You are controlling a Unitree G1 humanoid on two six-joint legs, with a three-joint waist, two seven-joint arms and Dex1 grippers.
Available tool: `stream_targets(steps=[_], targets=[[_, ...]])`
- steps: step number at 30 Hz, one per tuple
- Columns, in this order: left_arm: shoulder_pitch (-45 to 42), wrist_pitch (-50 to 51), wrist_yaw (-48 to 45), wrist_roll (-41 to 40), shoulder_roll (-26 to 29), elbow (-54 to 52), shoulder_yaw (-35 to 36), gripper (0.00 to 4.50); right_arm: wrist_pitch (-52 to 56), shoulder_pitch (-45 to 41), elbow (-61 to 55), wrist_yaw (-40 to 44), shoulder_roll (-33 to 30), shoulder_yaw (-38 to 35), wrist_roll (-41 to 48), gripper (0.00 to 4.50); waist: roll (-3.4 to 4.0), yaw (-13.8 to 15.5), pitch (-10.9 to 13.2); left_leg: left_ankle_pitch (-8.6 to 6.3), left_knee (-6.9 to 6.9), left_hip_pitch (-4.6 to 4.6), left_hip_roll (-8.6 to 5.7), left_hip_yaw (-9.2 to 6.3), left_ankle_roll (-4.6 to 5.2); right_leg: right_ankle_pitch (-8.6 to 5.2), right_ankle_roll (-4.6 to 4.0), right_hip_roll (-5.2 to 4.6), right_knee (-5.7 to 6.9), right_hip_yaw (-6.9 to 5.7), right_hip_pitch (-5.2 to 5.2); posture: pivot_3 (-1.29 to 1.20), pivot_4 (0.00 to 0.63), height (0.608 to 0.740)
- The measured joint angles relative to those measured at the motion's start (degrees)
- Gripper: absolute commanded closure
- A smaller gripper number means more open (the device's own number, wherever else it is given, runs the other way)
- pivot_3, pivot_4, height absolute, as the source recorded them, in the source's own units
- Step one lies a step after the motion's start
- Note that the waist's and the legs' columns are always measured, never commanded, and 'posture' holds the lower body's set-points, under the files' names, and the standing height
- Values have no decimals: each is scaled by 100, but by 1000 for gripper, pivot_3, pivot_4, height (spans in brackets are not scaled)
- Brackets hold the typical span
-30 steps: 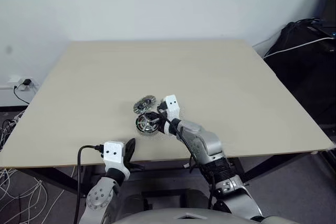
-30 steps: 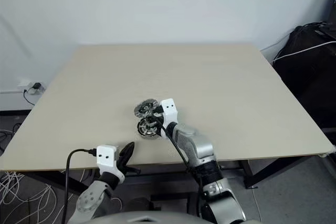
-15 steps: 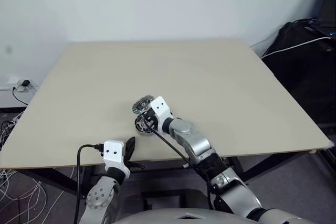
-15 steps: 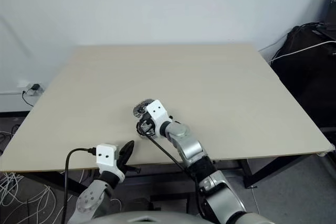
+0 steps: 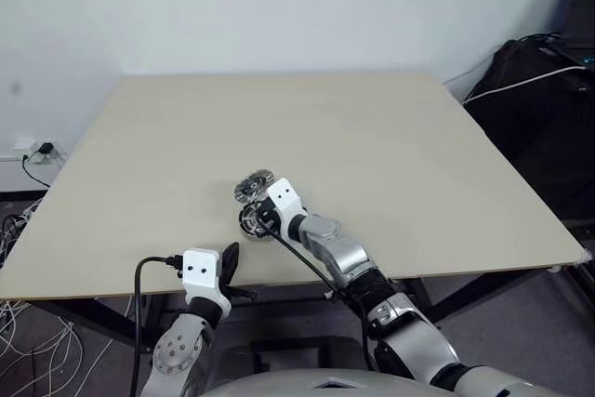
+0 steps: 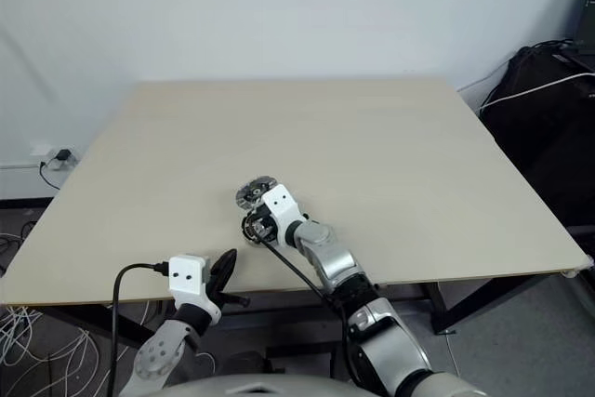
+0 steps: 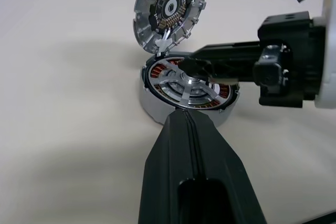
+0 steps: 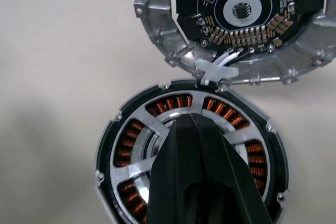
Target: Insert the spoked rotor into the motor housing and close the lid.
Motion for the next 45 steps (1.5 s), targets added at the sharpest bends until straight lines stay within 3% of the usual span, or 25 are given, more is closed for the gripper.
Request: stream_targets(steps=[9,20,28,31,40,45], targets=[[-120,11,-59,-38,8,7,-3,4500,233,134,-855,53,-88,-269,193,4486,-1,0,1,0,0,-7,-5,0,0,0,0,1,0,0,-8,0,0,740],[-55,26,-58,-39,2,6,-5,4500,520,149,-432,39,-77,56,-61,4486,1,-24,-8,0,-1,6,-4,1,0,-1,-1,1,0,0,3,0,0,740],[-20,23,-54,-37,-23,7,-6,4500,573,238,-929,436,-363,105,-27,4486,-2,-19,-2,0,0,2,-3,-1,2,0,1,-4,1,1,0,0,0,740],[-74,29,-51,-37,-41,7,-9,4500,591,152,-1410,856,-734,251,-35,3881,-3,-19,-2,-1,-2,-1,-5,-2,2,-1,-1,-2,-1,0,-2,0,0,740],[-115,185,-12,-32,-78,-49,-42,4500,474,-13,-1813,1744,-1580,1097,-444,985,-9,-18,2,0,-2,1,-11,-1,3,-3,-3,1,-2,0,0,0,0,740],[14,127,55,16,-41,-107,-12,4500,-85,-274,-1793,2166,-2040,1553,-930,985,-13,-14,4,0,-2,2,-14,-1,3,-3,-3,2,-3,0,-1,0,0,740]])
